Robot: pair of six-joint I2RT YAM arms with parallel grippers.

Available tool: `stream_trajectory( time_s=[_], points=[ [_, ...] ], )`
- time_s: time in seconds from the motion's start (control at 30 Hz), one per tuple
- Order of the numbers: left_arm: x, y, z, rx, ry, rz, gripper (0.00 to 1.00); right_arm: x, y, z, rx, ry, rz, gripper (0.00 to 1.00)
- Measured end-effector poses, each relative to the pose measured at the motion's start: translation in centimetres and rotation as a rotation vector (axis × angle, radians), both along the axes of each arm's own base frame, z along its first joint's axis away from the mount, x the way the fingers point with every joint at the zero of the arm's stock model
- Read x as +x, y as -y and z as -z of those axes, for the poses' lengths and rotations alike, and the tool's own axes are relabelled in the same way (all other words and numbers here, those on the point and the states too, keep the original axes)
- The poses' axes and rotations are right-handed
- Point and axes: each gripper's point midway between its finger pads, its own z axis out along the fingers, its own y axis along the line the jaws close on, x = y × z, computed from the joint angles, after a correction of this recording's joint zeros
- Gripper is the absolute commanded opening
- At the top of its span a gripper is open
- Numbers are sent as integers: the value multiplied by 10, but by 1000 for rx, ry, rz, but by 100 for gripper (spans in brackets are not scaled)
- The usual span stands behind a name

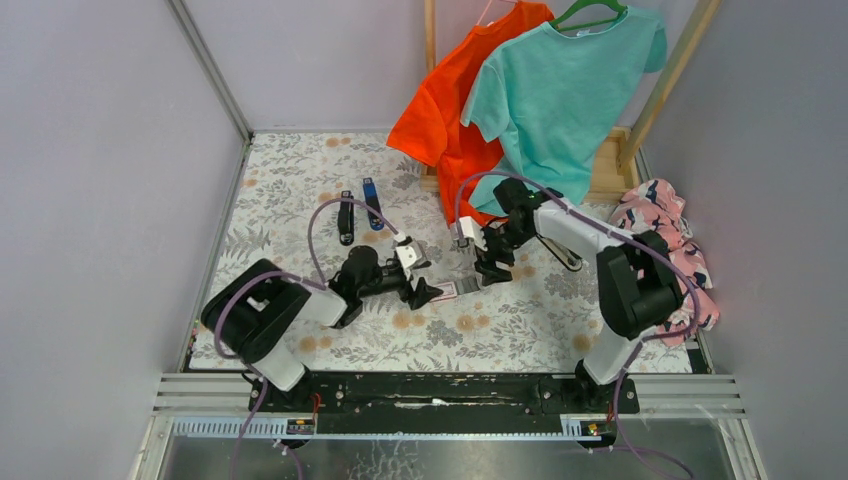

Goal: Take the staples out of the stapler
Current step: Close the staple box with the staple.

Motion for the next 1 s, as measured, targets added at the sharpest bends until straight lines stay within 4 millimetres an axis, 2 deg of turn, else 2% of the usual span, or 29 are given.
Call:
stream_trajectory(
  time_s=[0.07,0.23,0.27,0.3,0.37,0.47,0.53,0.63,0.7,0.8,0.87,1.0],
  points=[
    [1,0,-15,-27,18,-11,84,-3,0,-17,28,8,10,78],
    [-2,-4,-69,-116,77,-42,89,-9,-2,-71,125,40,105,76],
    [-4,-6,-86,-146,92,-54,91,-9,-2,-84,152,43,133,76],
    [-4,-7,-91,-154,99,-56,94,-9,0,-96,177,45,167,76],
    [-8,-12,-113,-197,107,-79,100,-8,4,-118,238,35,241,78],
    [-11,-22,-144,-278,100,-124,100,-5,12,-142,334,-25,356,78],
    [-9,-31,-157,-341,64,-174,100,-3,13,-150,386,-94,408,75],
    [-2,-48,-154,-413,-57,-275,100,-3,13,-143,407,-223,471,74],
    [4,-58,-145,-445,-155,-346,100,-4,11,-132,405,-301,514,74],
    [10,-67,-128,-469,-315,-435,94,-13,12,-111,391,-417,599,73],
    [10,-70,-116,-463,-406,-475,90,-14,13,-101,388,-469,652,66],
    [5,-75,-83,-396,-575,-562,80,-3,21,-84,391,-551,768,54]
  ],
)
